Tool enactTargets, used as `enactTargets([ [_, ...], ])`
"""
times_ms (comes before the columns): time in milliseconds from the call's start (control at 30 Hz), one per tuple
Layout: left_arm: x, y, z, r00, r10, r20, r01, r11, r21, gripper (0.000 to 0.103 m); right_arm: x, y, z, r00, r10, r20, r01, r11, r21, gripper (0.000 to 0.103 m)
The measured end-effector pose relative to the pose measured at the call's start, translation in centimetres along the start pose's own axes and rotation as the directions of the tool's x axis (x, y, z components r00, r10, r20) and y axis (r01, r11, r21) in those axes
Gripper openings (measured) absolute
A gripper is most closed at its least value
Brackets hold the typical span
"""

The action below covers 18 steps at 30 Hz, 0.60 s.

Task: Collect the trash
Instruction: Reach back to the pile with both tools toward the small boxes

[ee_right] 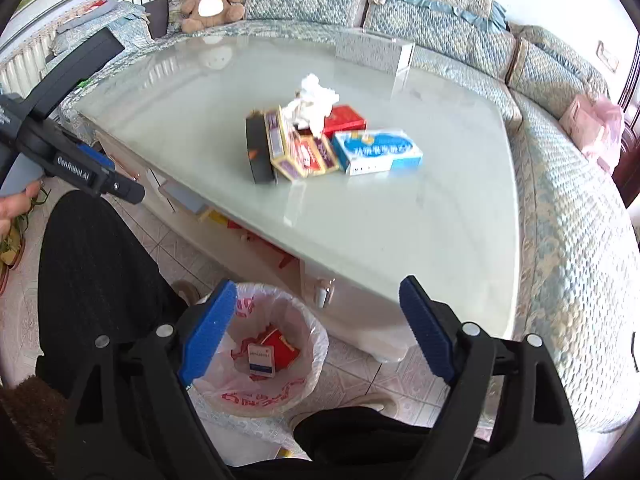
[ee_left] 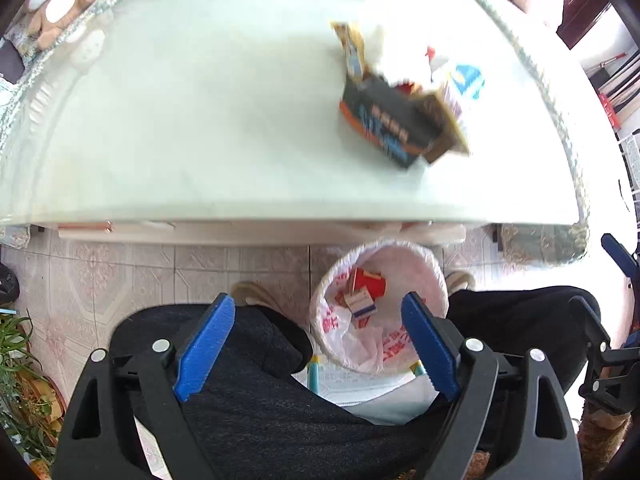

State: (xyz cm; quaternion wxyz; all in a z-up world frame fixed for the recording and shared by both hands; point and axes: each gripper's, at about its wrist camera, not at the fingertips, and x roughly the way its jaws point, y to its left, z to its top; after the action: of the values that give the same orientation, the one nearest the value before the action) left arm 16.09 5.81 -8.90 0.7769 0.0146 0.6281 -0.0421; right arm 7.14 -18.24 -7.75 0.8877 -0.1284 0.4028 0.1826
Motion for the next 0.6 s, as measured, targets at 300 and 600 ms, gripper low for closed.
enactTargets([
  [300, -11.6, -0.6, 5.8, 0.982, -0.032, 0.185, 0.033, 0.999, -0.001, 0.094, -4.9, -1.3, 7.4, 0.992, 0.036, 0.122, -0.027, 0.997, -0.076, 0.084],
  [600, -8.0, -2.1, 8.8, 0.992, -0.025, 0.124, 0.028, 0.999, -0.020, 0.094, -3.5, -2.0, 10.5, 0.991, 0.045, 0.126, -0.031, 0.993, -0.116, 0.084],
])
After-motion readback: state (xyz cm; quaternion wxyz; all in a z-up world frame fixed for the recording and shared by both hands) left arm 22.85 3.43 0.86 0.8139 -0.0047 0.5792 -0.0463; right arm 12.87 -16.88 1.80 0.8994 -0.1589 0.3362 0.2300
